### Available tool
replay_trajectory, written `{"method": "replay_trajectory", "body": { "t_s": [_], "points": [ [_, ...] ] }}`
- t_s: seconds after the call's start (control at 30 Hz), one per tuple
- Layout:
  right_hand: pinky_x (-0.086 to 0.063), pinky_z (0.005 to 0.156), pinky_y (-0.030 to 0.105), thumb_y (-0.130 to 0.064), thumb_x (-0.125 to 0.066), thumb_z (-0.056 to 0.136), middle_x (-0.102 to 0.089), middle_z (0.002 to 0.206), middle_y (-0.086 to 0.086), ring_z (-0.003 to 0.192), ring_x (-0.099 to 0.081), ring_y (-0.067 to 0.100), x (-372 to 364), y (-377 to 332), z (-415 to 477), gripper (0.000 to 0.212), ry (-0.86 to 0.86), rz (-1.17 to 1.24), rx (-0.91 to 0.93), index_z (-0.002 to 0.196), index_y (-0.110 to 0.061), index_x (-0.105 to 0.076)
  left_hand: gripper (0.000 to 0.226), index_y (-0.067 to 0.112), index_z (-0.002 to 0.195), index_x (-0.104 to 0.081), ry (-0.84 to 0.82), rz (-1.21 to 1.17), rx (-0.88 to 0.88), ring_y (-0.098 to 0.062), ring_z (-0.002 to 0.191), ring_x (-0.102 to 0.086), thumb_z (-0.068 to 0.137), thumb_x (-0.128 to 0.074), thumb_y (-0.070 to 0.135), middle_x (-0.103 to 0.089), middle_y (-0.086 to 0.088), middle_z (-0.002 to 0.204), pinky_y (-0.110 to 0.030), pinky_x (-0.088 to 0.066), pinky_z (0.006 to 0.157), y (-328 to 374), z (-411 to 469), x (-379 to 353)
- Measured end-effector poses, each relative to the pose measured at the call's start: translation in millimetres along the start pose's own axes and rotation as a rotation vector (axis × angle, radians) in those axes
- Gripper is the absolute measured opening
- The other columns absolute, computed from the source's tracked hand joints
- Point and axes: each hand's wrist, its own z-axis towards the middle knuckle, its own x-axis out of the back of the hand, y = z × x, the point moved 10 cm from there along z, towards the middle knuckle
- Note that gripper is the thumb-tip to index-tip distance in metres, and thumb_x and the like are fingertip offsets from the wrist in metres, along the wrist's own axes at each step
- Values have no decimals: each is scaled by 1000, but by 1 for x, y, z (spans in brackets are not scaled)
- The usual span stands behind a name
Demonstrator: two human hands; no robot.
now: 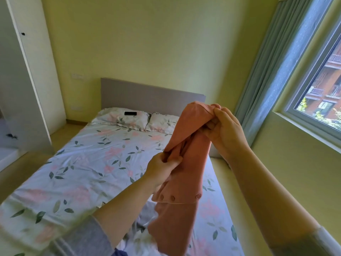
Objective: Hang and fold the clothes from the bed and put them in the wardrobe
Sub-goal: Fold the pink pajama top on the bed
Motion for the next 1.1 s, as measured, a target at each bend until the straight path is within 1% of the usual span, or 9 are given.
{"method": "replay_trajectory", "body": {
  "t_s": [0.13,0.27,0.33,0.43,0.53,0.67,0.77,0.93,1.1],
  "points": [
    [-60,78,37,-10,-43,102,-64,80,8,81,-70,21,16,0,-6,25,52,42,0,82,-12,-58,15,3,74,-58,184,-13,-49,-21,50,-60,86,-65,8,-61,-15,67,-23,-48,48,8,3,17],
    [-54,77,48,-24,-49,91,-62,81,25,75,-63,36,78,-9,-15,31,325,-614,26,80,1,-61,26,-2,82,-65,337,240,-175,-33,78,-62,92,-58,21,-68,-20,82,-45,-51,76,51,7,44],
    [-42,61,36,-35,-44,81,-51,64,19,59,-49,29,97,-19,-28,41,428,-972,99,67,2,-53,28,8,76,-65,333,259,-289,-26,78,-60,94,-57,28,-67,-8,77,-36,-46,70,85,9,44],
    [-29,50,29,-28,-48,86,-46,55,12,54,-41,21,117,-14,-44,38,472,-1045,135,60,-1,-48,17,24,78,-66,284,281,-415,-13,85,-60,93,-60,29,-66,9,82,-23,-44,75,119,8,30],
    [-46,53,17,-17,-55,91,-64,63,-2,62,-57,19,112,8,-42,26,320,-939,52,67,-9,-60,19,26,76,-67,154,173,-422,-15,85,-60,93,-60,25,-64,7,78,-30,-47,83,128,9,15],
    [-57,86,43,-23,-61,94,-74,93,3,94,-68,25,79,30,-39,10,77,-823,-48,89,-20,-69,21,21,60,-54,37,-12,-416,-13,59,-45,78,-64,25,-45,1,60,-30,-39,60,152,0,8],
    [-55,91,39,-23,-62,94,-72,102,-2,97,-67,18,64,26,-38,10,18,-845,32,101,-22,-69,30,22,49,-48,111,28,-495,-21,63,-41,66,-72,22,-40,-8,64,-32,-35,60,170,-9,9],
    [-45,97,23,-22,-68,91,-55,135,-11,125,-49,7,41,28,-31,44,-109,-804,107,131,-28,-52,38,20,35,-47,81,5,-589,-14,60,-45,55,-76,3,-48,10,51,-30,-43,69,193,-23,9],
    [-38,112,36,-11,-80,79,-49,141,-8,136,-41,13,29,73,-26,78,-335,-648,-144,143,-30,-39,57,21,38,-38,10,-38,-608,-14,58,-44,70,-68,-16,-41,2,56,-24,-43,63,211,-35,13]
  ]
}}
